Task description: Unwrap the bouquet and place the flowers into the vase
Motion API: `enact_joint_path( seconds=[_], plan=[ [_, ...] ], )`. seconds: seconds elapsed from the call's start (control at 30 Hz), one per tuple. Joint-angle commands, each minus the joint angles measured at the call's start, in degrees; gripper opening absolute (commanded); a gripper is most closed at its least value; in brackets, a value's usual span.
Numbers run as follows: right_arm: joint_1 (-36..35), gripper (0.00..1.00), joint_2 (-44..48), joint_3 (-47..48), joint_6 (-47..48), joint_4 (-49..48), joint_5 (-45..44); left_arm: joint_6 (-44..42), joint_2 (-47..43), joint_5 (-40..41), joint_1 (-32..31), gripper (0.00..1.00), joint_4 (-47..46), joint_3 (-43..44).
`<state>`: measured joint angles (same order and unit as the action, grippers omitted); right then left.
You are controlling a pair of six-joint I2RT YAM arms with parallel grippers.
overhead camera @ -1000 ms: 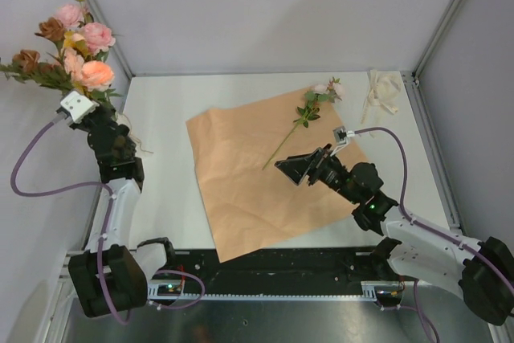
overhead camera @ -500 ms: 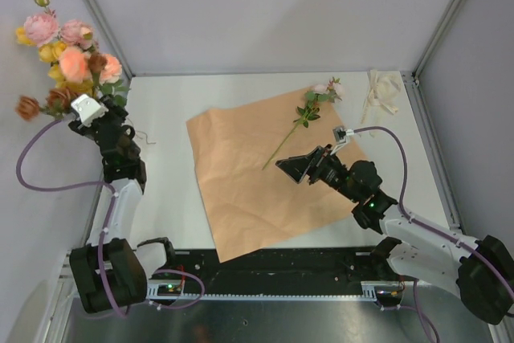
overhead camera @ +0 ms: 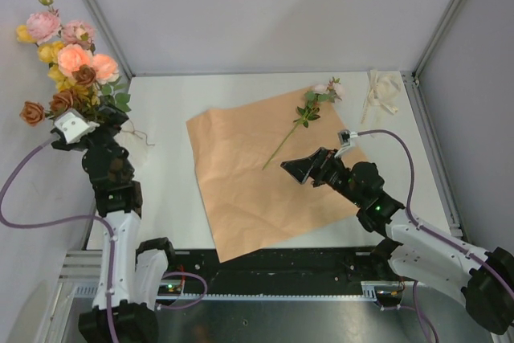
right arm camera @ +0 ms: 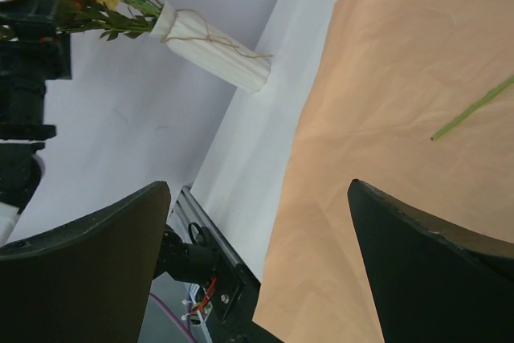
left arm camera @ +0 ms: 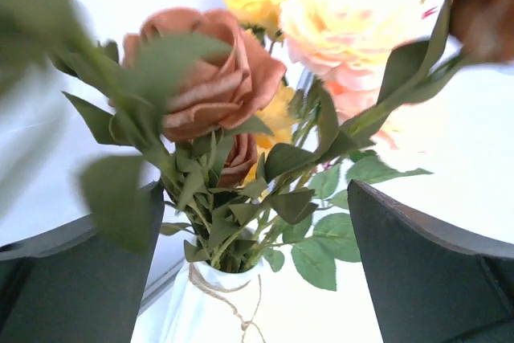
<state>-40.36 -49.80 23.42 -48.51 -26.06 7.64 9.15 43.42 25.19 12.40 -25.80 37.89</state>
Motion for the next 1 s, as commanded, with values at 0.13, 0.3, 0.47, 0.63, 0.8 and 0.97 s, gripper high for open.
enact_joint_path(
  seconds=[0.13,0.3,0.47,0.63,0.8,0.97],
  plan=[
    [0.79,0.99,1.79,1.86,-2.53,7.28,-5.41,5.35,-12.07,-10.65,0.33,1.00,8.64,0.18],
    [1.61,0.99,2.32,2.08,-3.56,9.63,-6.55,6.35,-14.86,-15.98,0.27,1.00,26.29,8.00],
    [3.95,0.95,2.30,2.33,-4.11,10.64,-10.58,11.66,-20.68,-18.02,-0.31,1.00,34.77,9.37],
    [9.40,0.93,-0.81,3.10,-3.38,10.03,-10.75,17.86,-23.58,-27.43,-2.93,1.00,41.35,9.77],
    [15.17,0.90,-8.95,6.40,-1.25,8.40,-8.41,24.42,-23.99,-39.70,-4.88,1.00,42.79,4.48],
    [19.34,0.85,-20.40,11.51,0.71,4.68,-3.85,26.96,-21.51,-51.26,-6.82,1.00,44.19,0.06]
  ],
)
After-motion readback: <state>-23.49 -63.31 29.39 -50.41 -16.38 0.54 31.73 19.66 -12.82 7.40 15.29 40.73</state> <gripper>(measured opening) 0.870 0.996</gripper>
